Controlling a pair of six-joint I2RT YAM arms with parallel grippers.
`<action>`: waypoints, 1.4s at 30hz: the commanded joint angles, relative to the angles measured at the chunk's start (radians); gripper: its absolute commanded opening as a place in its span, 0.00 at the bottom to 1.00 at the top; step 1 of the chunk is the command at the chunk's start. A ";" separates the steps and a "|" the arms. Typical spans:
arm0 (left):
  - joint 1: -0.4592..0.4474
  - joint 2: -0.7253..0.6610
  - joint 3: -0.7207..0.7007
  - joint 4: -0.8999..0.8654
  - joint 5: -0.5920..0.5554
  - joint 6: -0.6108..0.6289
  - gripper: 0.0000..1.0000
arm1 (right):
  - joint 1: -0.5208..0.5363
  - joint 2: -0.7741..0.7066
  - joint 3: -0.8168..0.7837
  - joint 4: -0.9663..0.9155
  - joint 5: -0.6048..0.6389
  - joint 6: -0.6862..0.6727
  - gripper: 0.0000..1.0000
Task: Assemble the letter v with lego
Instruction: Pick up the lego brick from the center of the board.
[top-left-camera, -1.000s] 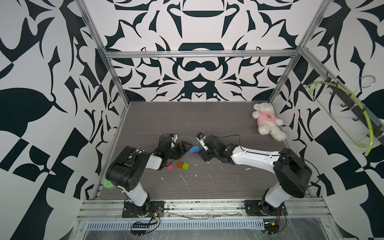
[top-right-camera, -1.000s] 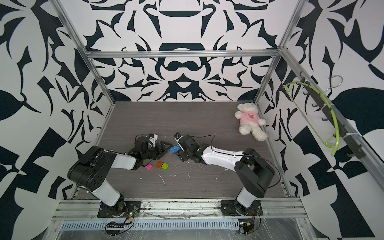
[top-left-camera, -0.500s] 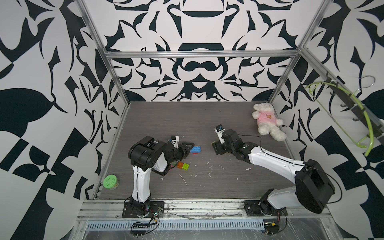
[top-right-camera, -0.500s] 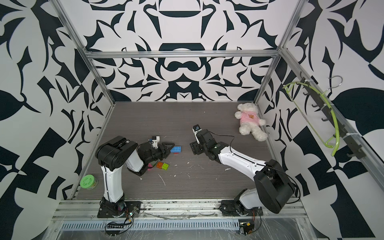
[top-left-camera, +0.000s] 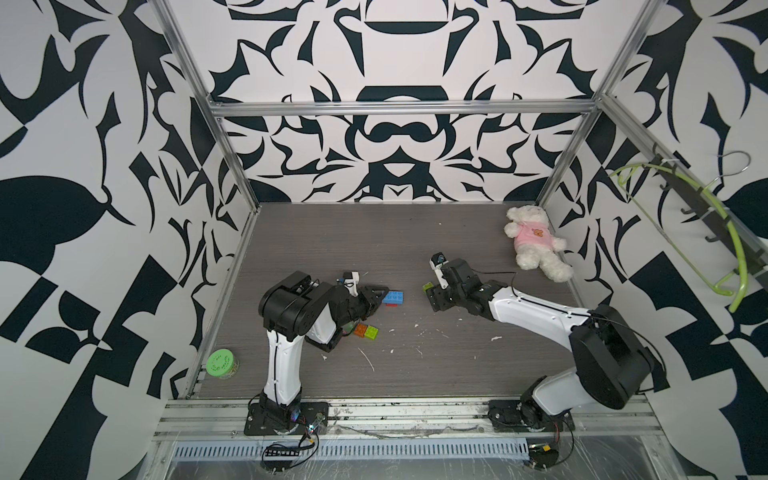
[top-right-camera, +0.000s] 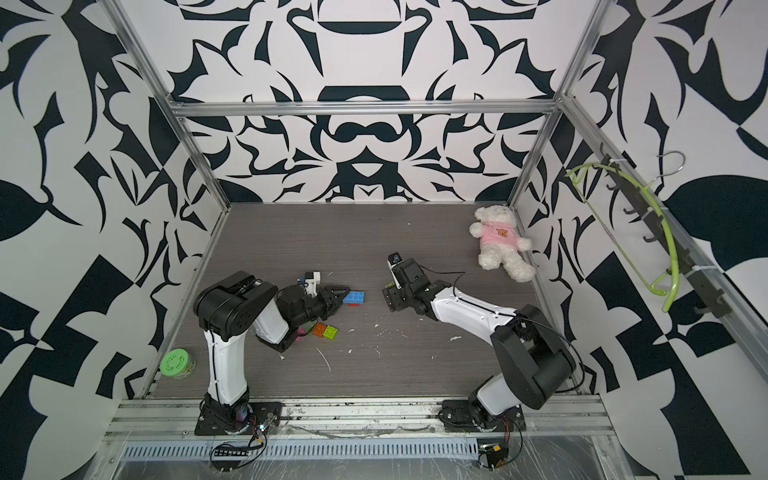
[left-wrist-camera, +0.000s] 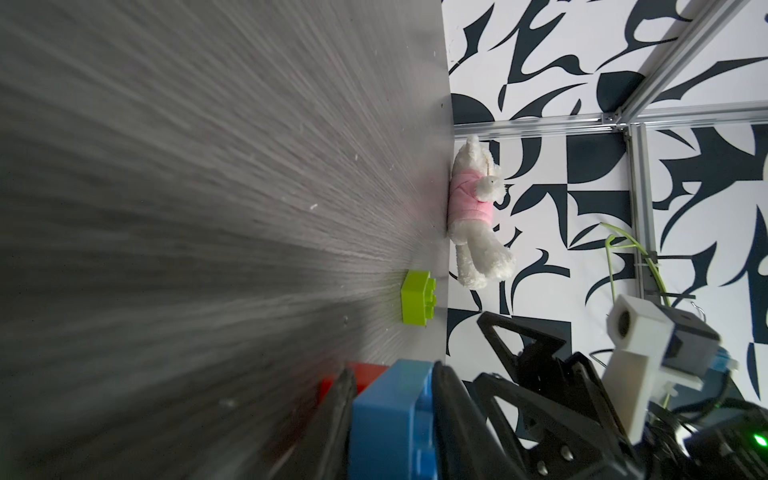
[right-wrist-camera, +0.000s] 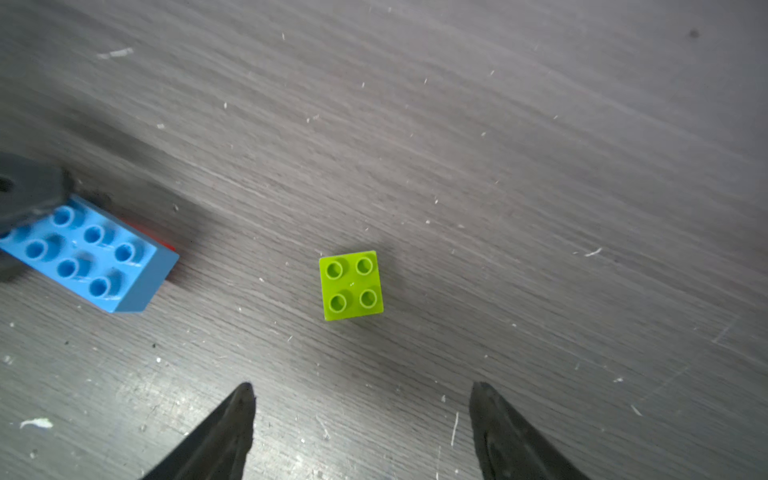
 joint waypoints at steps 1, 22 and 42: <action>-0.003 0.004 0.001 -0.003 0.010 0.016 0.32 | -0.010 0.025 0.080 -0.028 -0.037 -0.001 0.83; -0.002 -0.036 0.022 -0.090 0.028 0.098 0.22 | -0.097 0.287 0.274 -0.141 -0.194 -0.056 0.67; 0.030 0.030 0.024 -0.026 0.059 0.079 0.21 | -0.094 0.141 0.268 -0.217 -0.619 -0.550 0.00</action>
